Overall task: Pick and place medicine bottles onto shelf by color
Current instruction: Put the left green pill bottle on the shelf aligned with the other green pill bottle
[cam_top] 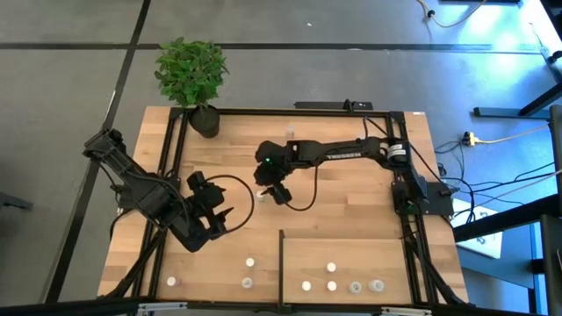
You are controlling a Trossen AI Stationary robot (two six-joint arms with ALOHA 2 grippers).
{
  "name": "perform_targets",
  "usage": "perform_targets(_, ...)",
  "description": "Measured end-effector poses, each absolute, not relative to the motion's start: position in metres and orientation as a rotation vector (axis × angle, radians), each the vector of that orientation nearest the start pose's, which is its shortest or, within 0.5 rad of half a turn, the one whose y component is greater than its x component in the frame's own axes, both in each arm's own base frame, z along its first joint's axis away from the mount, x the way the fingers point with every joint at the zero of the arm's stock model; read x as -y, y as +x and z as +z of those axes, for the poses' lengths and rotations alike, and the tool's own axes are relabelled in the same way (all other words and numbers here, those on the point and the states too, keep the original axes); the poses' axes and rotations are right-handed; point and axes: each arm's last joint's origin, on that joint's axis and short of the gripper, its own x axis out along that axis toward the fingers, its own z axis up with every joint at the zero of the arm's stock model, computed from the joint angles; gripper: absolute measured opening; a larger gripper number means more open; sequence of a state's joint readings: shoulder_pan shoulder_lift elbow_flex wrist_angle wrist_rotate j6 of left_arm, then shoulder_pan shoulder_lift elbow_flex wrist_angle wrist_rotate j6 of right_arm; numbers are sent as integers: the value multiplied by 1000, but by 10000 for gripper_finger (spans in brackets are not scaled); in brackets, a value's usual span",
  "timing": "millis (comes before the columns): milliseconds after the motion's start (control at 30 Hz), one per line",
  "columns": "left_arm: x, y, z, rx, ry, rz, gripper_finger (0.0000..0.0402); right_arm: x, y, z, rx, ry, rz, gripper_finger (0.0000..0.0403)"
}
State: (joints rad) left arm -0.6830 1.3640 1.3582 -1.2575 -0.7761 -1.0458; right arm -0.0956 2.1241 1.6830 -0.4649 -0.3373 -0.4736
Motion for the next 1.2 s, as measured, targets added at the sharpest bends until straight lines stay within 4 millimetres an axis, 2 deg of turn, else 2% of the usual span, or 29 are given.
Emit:
perform_targets(133,134,197,336,-754,-124,525,267,35,466,194,-806,-308,467,210)
perform_targets(467,134,197,336,-756,-123,527,267,35,466,193,-745,-337,582,210)
perform_targets(667,134,197,336,-756,-123,527,267,36,469,182,-742,-384,598,210)
perform_targets(1200,134,197,336,-757,-120,527,267,36,471,183,-718,-393,599,210)
